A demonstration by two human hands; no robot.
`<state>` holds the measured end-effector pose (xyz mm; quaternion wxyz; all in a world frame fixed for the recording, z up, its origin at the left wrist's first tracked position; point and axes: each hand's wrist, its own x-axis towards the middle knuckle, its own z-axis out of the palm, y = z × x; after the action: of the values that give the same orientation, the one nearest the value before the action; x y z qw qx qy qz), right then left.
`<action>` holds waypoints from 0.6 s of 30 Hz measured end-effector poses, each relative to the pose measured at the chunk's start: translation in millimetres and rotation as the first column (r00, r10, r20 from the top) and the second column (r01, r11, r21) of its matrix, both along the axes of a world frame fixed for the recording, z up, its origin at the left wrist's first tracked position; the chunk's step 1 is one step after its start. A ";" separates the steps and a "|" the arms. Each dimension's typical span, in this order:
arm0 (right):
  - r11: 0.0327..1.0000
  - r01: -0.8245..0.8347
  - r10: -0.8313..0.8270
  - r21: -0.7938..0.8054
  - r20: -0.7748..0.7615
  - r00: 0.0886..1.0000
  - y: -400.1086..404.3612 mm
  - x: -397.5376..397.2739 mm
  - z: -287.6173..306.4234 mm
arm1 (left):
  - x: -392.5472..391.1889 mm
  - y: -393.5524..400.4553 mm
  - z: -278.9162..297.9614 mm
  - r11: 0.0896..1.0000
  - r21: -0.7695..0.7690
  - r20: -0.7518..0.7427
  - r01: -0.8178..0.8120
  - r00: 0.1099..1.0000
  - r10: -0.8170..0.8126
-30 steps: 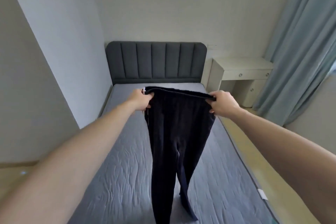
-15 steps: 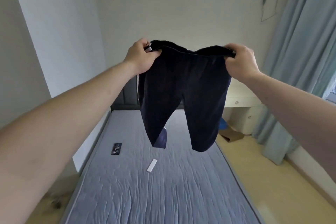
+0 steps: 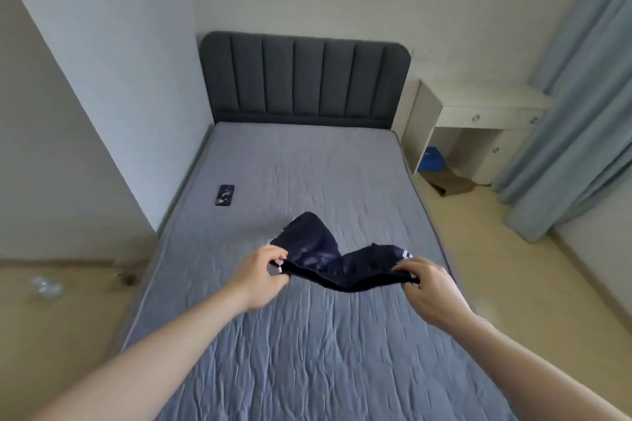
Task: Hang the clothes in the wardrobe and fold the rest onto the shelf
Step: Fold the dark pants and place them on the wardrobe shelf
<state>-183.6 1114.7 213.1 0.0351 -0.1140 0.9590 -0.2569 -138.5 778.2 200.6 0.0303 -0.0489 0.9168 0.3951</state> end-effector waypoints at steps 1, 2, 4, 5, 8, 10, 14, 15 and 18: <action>1.000 -0.005 0.004 0.017 0.075 0.997 2.3 9.5 -33.0 | 10.8 2.9 -32.9 1.000 -0.012 0.061 -0.002 0.998 0.003; 0.999 -0.009 0.003 0.034 0.153 0.988 4.1 20.9 -66.7 | 22.6 6.2 -66.2 1.000 -0.018 0.124 0.002 0.992 0.001; 0.997 -0.016 -0.005 0.071 0.292 0.956 8.3 43.4 -132.7 | 47.3 12.9 -128.9 1.000 -0.016 0.241 0.003 0.970 0.001; 0.996 -0.016 -0.016 0.087 0.349 0.937 10.3 56.3 -164.5 | 60.8 16.1 -158.0 1.000 -0.016 0.296 0.007 0.955 -0.002; 0.992 -0.030 -0.032 0.119 0.488 0.872 17.9 98.0 -261.2 | 100.4 24.4 -245.9 0.997 -0.053 0.406 0.053 0.913 -0.027; 0.987 -0.072 -0.024 0.144 0.571 0.820 23.7 126.7 -320.4 | 127.9 30.2 -300.4 0.991 -0.096 0.485 0.097 0.874 -0.039; 0.979 -0.114 -0.041 0.167 0.715 0.698 36.0 179.9 -413.5 | 183.8 44.9 -392.7 0.980 -0.136 0.607 0.147 0.794 -0.035; 0.979 -0.119 -0.044 0.168 0.737 0.675 38.9 195.5 -437.0 | 197.4 49.7 -415.4 0.979 -0.143 0.637 0.148 0.770 -0.024; 0.970 -0.142 -0.054 0.197 0.746 0.664 46.5 226.9 -478.4 | 218.0 57.4 -453.6 0.974 -0.169 0.684 0.154 0.729 0.003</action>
<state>43.4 1161.2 -265.3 0.4443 -0.0172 0.8807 -0.1630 79.5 835.6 -253.0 0.3741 -0.1553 0.8802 0.2473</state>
